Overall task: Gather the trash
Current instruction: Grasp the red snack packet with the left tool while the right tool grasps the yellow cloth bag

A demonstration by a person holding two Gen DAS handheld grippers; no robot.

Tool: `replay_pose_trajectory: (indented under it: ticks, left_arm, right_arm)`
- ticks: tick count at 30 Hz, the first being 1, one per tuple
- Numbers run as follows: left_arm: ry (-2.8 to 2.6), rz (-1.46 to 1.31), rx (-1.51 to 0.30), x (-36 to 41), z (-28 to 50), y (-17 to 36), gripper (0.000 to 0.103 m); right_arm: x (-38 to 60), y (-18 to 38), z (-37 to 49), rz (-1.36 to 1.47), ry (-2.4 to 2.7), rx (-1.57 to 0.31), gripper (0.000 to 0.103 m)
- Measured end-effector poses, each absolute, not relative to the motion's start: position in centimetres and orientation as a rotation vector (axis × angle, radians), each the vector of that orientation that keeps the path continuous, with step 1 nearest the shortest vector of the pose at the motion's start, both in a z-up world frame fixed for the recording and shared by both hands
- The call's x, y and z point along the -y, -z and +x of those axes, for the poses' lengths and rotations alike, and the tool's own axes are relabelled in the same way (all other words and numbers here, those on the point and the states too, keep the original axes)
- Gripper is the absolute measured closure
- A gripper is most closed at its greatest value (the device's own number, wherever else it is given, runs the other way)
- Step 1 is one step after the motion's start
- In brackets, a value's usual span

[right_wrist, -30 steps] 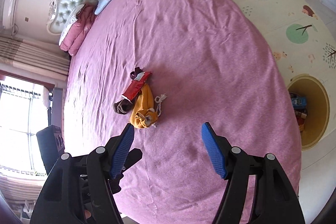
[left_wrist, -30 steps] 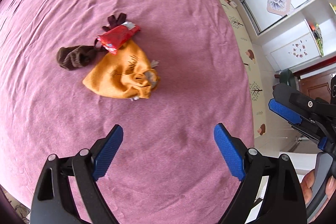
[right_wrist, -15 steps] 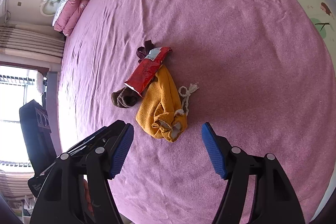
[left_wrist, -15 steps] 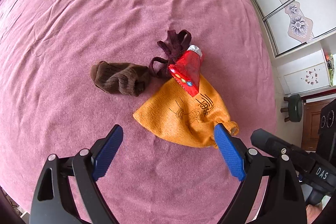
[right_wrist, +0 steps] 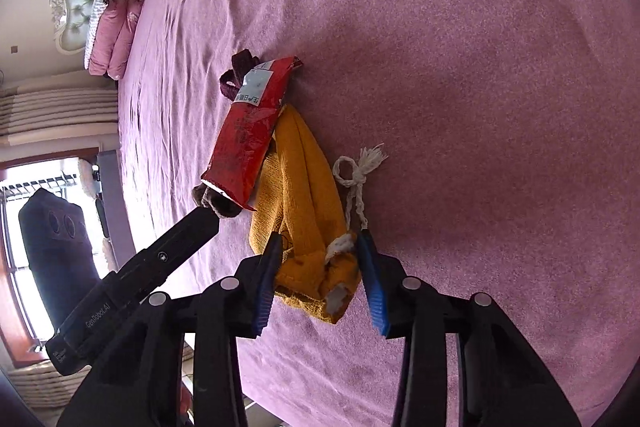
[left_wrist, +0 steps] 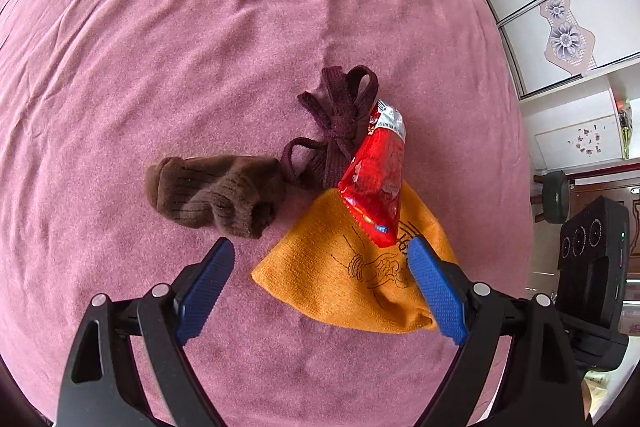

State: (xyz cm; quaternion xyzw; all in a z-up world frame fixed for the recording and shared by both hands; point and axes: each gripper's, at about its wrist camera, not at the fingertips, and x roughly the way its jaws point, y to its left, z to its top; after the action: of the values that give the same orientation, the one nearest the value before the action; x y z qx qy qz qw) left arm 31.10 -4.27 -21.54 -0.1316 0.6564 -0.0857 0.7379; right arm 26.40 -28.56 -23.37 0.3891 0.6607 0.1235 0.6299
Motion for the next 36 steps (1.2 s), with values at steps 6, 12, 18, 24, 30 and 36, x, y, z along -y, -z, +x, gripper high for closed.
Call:
replay_pose_trajectory:
  ticks: [6,12,18,24,30,36]
  left_arm:
    - [0.230,-0.241,-1.458,7.2,33.5,22.0,0.015]
    - [0.221,-0.189,-1.522,10.2,34.8,23.2,0.023]
    - [0.202,-0.155,-1.561,11.6,34.5,24.6,0.066]
    - [0.237,-0.203,-1.534,11.3,32.4,23.7,0.068]
    - [0.278,-0.242,-1.500,11.6,30.1,20.9,0.068]
    - [0.356,-0.225,-1.456,13.7,28.0,16.4,0.068]
  right_arm:
    - [31.9,23.6,24.9,0.956,-0.243,-1.508,0.068]
    - [33.0,23.3,24.0,0.944,-0.233,-1.499,0.068]
    - [33.0,23.1,23.7,0.934,-0.236,-1.501,0.068]
    - [33.6,22.1,23.0,0.933,-0.236,-1.473,0.068]
    - [35.2,19.6,21.9,0.909,-0.250,-1.430,0.068]
    - [38.4,16.0,19.8,0.936,-0.214,-1.339,0.068]
